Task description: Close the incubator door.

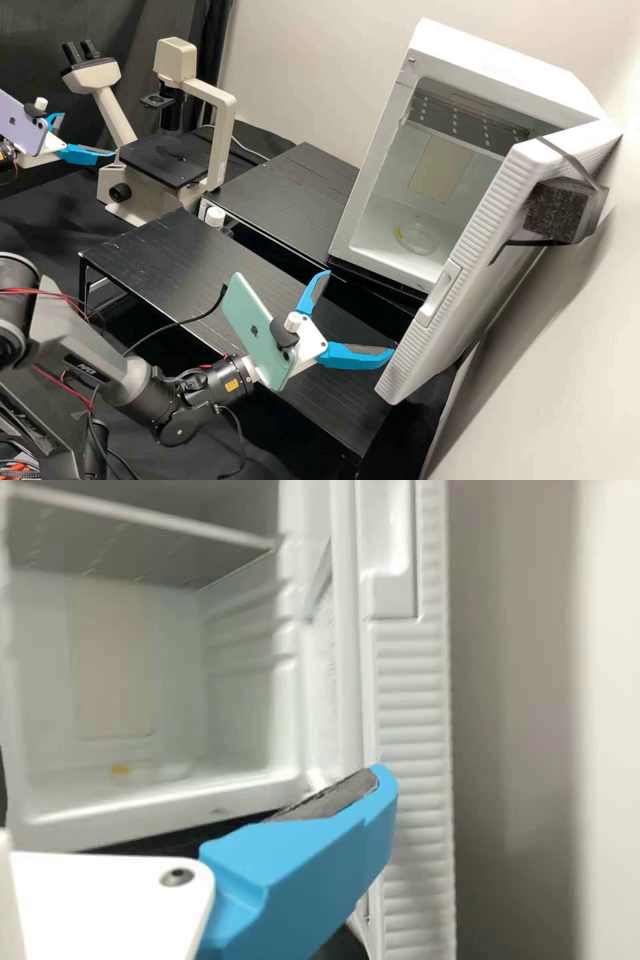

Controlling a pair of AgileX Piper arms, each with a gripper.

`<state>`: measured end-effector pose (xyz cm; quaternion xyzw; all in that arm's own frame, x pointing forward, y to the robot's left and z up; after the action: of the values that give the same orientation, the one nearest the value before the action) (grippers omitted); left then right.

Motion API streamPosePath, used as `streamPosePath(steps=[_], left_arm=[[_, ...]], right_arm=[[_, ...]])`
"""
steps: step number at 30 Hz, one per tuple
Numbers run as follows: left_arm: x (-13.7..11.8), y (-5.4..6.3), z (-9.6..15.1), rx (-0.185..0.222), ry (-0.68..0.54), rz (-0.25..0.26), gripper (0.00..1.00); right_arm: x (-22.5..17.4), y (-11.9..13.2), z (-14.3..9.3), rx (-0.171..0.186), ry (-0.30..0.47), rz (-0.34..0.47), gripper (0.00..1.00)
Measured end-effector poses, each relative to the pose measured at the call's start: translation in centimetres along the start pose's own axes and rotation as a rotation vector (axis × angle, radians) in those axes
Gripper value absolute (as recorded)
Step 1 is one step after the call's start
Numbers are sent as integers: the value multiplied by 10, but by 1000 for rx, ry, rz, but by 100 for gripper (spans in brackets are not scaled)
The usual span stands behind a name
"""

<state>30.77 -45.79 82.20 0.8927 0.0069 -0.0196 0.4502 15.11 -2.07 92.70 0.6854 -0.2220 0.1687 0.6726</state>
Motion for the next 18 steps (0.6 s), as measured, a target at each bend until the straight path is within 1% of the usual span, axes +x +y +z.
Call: streamPosePath(steps=[3,7,11,15,18], left_arm=[[0,0,0,0,0,0,100],[0,0,0,0,0,0,100],[0,0,0,0,0,0,100],[0,0,0,0,0,0,100],[0,0,0,0,0,0,100]], right_arm=[[-8,7,-8,18,26,39,100],[-18,12,-15,24,54,58,100],[-20,14,-11,19,36,67,100],[-16,13,-2,27,-3,57,100],[-11,13,2,9,-19,52,100]])
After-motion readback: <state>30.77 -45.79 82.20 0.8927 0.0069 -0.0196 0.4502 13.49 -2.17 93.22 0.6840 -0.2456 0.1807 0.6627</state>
